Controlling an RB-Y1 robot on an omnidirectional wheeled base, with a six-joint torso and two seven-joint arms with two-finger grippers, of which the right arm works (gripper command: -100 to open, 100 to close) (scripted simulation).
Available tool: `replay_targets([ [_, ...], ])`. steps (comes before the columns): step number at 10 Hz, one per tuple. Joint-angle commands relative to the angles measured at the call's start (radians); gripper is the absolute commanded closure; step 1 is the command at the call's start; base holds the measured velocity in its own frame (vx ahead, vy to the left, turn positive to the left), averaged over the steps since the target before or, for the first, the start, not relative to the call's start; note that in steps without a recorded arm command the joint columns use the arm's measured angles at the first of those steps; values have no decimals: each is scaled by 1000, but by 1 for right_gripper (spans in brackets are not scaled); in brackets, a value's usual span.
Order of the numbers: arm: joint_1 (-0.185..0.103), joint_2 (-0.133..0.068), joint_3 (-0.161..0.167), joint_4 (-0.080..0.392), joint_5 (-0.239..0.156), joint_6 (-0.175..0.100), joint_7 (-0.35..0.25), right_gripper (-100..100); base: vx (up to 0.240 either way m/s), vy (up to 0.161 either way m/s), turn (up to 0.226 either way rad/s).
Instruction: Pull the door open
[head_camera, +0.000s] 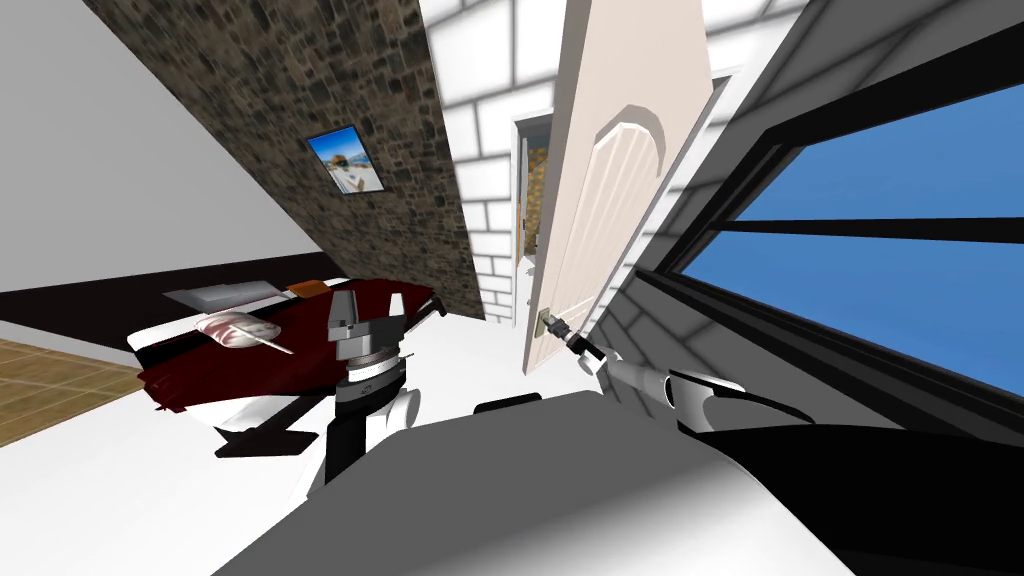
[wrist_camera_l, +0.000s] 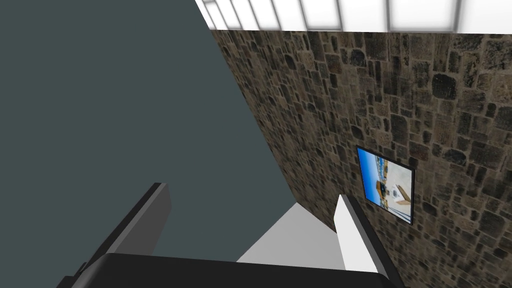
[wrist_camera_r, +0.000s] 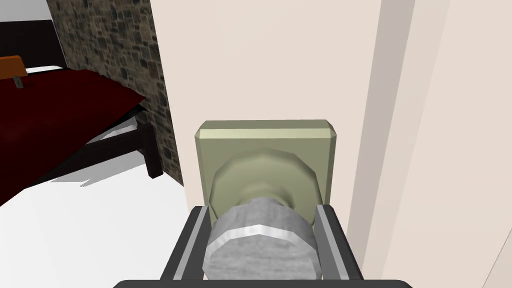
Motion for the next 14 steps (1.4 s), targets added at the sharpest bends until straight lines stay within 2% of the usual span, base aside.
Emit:
replay_targets([
  [1,2,-22,26,-2,7,-31,-23,100,-205,-171,140],
  [3,3,-41,47,-6,13,-54,-41,100,-171,-141,85],
  [4,4,-34,40,-11,11,-40,-30,100,-75,-48,14],
  [5,12,-52,62,-10,22,-73,-44,100,-28,-26,-14],
  [8,24,-89,103,-9,44,-142,-71,100,-15,-34,-15],
  [14,54,-180,203,-7,100,-310,-137,100,-27,-68,-18],
])
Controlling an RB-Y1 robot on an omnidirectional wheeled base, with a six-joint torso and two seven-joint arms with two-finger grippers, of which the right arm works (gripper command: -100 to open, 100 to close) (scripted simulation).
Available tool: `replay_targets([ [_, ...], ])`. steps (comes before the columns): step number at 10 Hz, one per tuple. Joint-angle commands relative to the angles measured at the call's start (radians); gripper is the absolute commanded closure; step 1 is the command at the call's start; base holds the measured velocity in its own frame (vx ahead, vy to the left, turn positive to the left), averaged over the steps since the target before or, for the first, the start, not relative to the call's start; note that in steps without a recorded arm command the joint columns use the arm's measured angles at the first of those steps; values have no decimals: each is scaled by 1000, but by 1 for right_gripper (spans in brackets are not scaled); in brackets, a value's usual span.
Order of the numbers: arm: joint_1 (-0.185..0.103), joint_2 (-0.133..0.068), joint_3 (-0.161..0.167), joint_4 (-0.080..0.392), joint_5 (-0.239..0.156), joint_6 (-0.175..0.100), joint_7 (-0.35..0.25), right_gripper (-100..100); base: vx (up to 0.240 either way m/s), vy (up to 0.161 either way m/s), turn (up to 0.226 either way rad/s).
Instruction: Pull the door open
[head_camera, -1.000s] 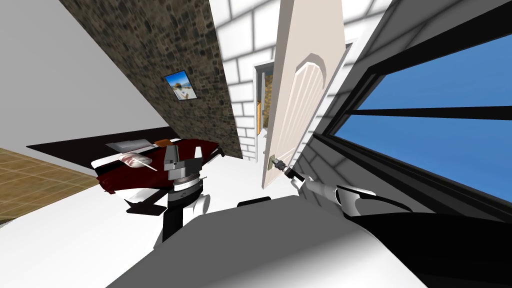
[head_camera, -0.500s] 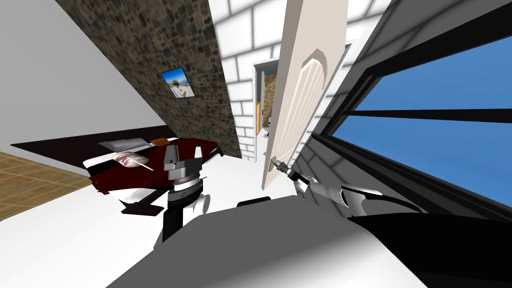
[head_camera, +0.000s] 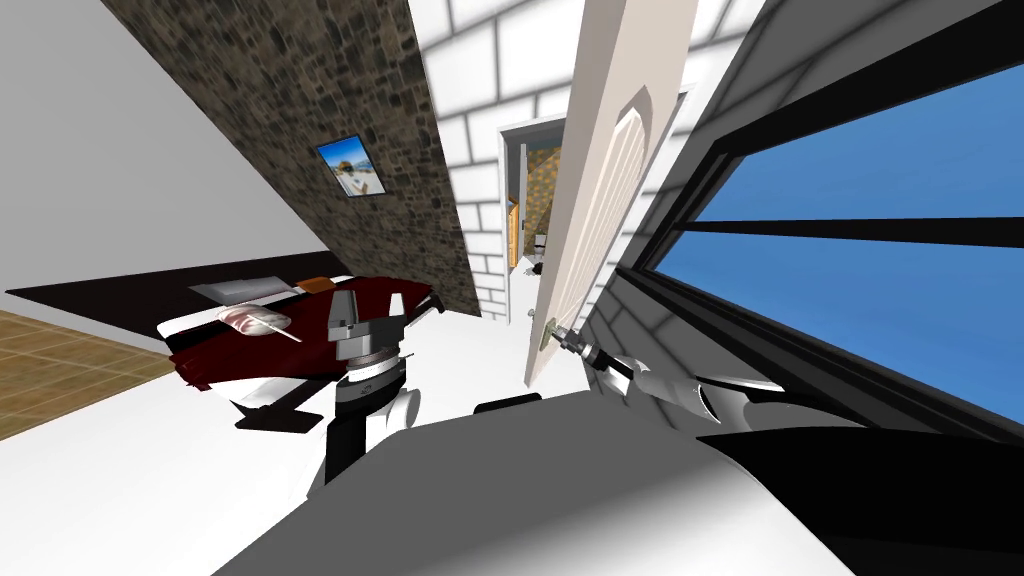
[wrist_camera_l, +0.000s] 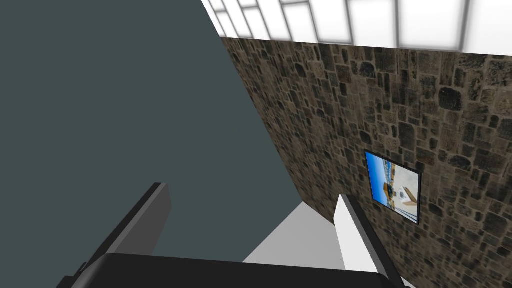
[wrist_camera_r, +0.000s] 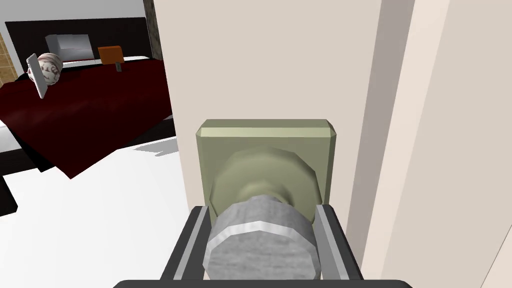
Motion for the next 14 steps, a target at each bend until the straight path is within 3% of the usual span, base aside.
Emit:
replay_targets([
  [1,8,-28,22,-3,11,-41,-18,100,-36,-87,-21],
  [4,17,-55,53,-3,28,-92,-38,100,-39,-76,-15],
  [5,18,-52,48,-12,25,-74,-31,100,-20,-33,-1],
  [13,3,-7,79,40,37,-162,-61,100,54,127,51],
  [14,3,-7,79,40,37,-162,-61,100,38,80,11],
])
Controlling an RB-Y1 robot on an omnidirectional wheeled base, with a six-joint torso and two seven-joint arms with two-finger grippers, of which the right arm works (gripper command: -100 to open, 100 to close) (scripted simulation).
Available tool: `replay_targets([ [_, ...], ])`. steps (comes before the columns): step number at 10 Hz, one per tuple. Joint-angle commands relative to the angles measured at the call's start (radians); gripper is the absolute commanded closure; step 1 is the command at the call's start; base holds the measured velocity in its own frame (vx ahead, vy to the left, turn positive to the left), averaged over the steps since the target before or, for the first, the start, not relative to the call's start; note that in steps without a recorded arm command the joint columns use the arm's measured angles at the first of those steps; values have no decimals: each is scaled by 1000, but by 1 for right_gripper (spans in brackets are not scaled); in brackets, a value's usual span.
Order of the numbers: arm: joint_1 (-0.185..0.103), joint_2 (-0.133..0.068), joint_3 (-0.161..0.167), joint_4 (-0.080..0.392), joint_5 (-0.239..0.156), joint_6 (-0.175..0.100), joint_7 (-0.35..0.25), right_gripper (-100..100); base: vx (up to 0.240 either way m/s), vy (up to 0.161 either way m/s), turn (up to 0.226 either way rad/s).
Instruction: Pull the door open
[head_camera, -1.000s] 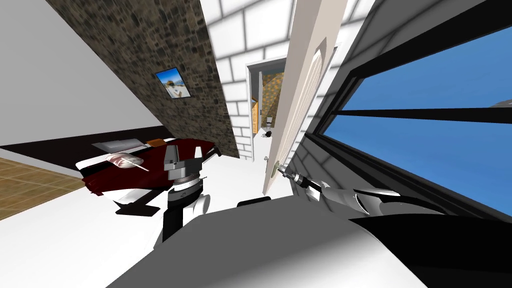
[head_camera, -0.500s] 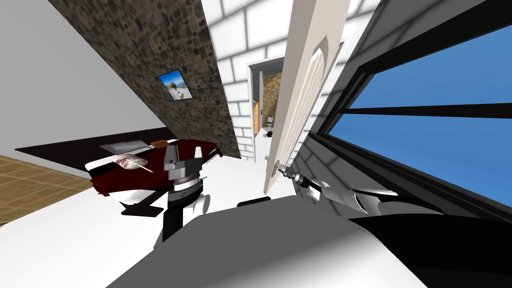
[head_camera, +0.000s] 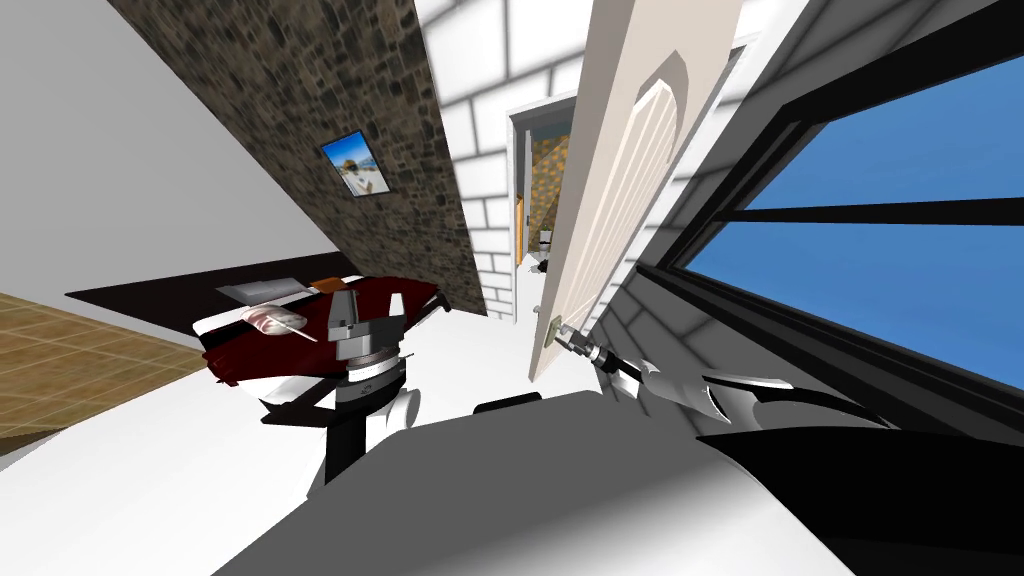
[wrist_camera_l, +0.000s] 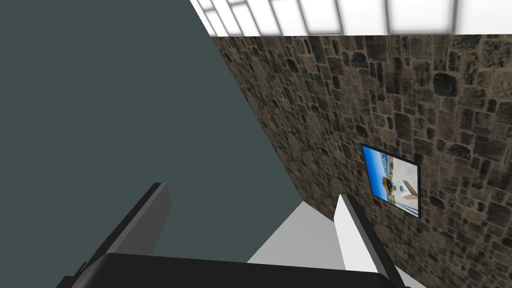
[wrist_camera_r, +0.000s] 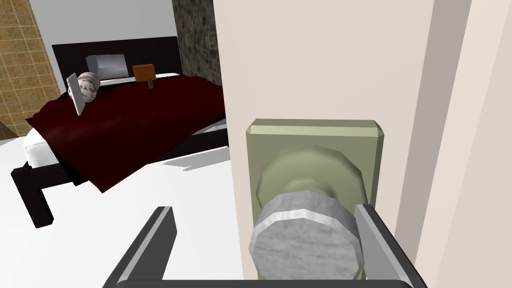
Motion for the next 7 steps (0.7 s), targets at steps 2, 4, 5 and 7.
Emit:
replay_targets([
  [2,6,37,29,10,22,-19,-13,100,7,-3,6],
  [4,6,37,29,10,22,-19,-13,100,-5,-3,3],
  [5,6,39,31,12,23,-23,-15,100,-4,11,-6],
  [7,6,39,31,12,23,-23,-15,100,3,8,9],
])
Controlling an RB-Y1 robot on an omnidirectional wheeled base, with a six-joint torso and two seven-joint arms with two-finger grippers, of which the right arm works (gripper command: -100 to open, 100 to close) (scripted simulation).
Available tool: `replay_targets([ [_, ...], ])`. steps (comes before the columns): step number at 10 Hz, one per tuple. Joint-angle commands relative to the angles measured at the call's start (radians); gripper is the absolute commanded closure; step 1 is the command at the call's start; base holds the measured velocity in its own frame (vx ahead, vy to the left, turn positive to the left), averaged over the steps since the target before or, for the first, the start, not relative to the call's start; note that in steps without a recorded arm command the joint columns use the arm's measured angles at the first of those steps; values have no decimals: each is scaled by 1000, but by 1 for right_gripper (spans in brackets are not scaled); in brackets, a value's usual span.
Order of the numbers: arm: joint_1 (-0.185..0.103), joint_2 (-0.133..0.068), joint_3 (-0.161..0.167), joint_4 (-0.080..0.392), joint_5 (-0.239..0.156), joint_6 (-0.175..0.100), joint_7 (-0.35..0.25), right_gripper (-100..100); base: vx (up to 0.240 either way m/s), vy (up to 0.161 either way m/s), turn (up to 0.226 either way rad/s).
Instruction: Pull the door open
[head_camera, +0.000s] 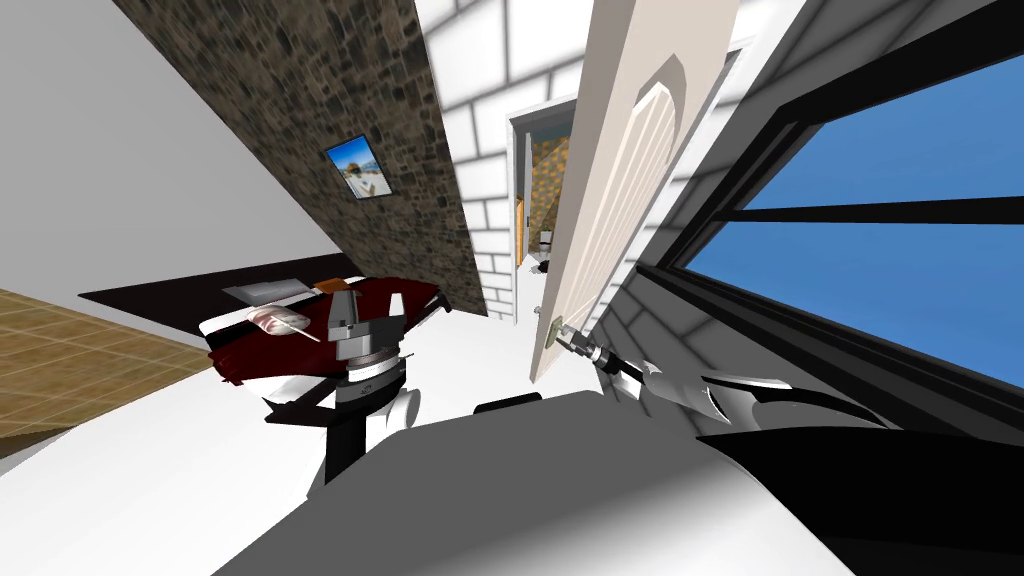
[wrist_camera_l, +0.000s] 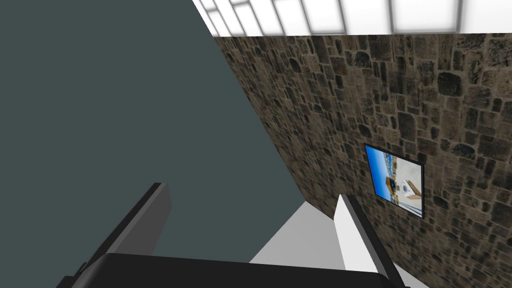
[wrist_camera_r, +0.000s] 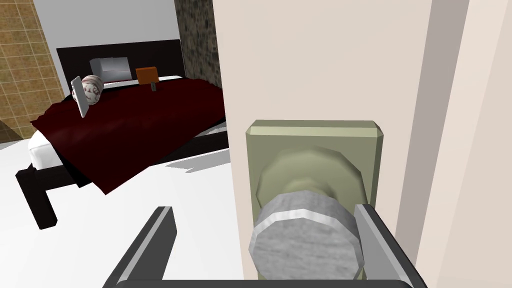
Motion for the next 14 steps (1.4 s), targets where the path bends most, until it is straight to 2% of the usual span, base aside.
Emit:
replay_targets([
  [1,4,35,24,-17,18,5,3,100,-1,-13,-12],
  [14,3,40,28,-10,19,-5,0,100,2,7,1],
])
